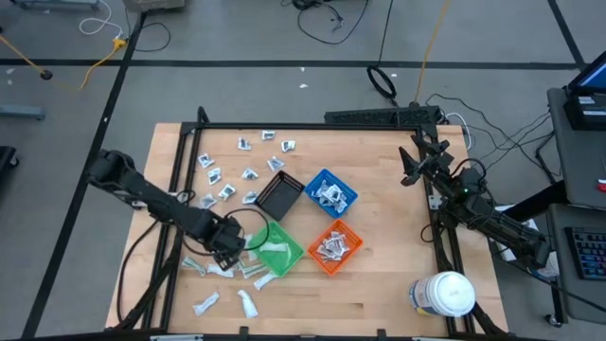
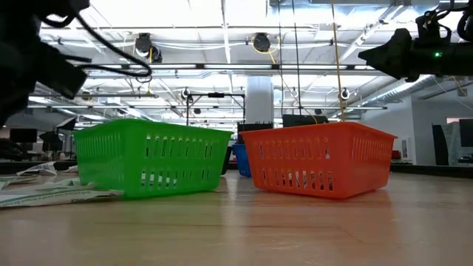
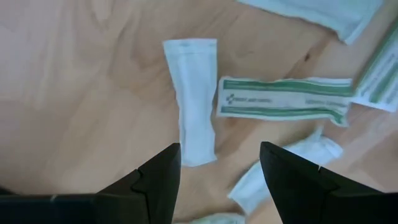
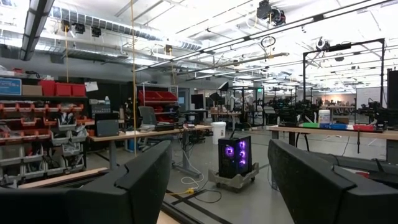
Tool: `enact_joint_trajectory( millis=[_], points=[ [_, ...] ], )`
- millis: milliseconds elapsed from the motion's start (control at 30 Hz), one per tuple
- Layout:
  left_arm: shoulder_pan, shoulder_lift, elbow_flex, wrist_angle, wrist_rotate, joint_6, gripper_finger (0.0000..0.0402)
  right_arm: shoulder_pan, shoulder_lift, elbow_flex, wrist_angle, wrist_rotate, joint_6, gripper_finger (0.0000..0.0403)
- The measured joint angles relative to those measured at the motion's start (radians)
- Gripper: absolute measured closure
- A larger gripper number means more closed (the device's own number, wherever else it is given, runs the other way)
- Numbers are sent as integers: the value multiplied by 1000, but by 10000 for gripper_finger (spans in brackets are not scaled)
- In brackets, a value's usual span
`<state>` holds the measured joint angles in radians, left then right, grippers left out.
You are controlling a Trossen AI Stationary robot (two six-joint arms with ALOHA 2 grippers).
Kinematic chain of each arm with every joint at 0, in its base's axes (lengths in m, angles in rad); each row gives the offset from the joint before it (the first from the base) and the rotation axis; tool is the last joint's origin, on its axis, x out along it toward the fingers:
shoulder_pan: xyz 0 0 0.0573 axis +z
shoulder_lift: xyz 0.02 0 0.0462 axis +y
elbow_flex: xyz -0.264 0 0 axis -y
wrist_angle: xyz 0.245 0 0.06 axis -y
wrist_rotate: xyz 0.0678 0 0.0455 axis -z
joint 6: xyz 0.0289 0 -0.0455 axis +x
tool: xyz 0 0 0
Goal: Pick & Place First Aid Supplies
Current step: Put the green bandage into the green bin
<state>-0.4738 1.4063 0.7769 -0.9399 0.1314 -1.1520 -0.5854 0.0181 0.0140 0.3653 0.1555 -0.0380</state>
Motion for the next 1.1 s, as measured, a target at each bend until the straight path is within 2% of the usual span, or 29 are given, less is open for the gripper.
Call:
enact_joint_trajectory(
  millis=[167,367,467,733,867,1100],
  points=[
    [-16,17,-67,97,-1,-10,178,0,0,0,0,0,0,140],
    [-20,16,-112,123,-29,-9,186,0,0,0,-1,0,0,140],
    [-25,16,-125,131,-15,-8,224,0,0,0,-1,0,0,140],
    [-43,14,-132,119,-13,-42,386,0,0,0,1,0,0,140],
    [-45,-2,-104,64,17,-64,392,0,0,0,0,0,0,140],
    [-37,-49,1,-106,5,-16,398,0,0,0,0,0,0,140]
  ],
)
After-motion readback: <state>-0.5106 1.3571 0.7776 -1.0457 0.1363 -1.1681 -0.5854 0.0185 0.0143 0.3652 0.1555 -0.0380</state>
